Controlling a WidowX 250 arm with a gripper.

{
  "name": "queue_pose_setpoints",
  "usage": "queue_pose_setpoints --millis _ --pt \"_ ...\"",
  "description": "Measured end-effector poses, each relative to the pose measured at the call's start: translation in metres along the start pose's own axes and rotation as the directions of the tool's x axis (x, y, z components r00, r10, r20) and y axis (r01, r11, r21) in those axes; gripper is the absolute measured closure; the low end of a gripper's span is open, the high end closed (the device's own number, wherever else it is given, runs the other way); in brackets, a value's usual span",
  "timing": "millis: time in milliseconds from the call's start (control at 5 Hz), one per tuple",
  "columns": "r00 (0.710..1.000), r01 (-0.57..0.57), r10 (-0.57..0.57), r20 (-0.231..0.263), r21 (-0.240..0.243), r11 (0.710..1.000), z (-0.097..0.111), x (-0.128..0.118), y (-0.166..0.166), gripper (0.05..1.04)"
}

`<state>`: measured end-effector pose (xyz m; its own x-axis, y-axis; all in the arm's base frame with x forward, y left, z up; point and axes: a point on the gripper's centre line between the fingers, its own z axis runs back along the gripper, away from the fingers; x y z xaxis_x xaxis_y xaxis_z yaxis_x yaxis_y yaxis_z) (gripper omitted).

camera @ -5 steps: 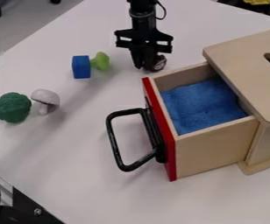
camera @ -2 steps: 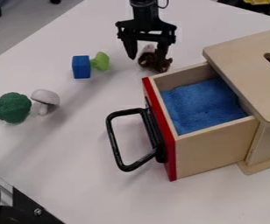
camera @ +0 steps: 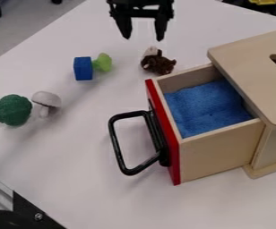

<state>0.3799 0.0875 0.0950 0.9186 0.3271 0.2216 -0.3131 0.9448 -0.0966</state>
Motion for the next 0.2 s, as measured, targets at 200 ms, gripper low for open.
queue_pose_setpoints --millis 200 --pt "1.0 -0.006 0.006 0.013 0.001 1.0 0.0051 0.0012 0.0025 0.084"
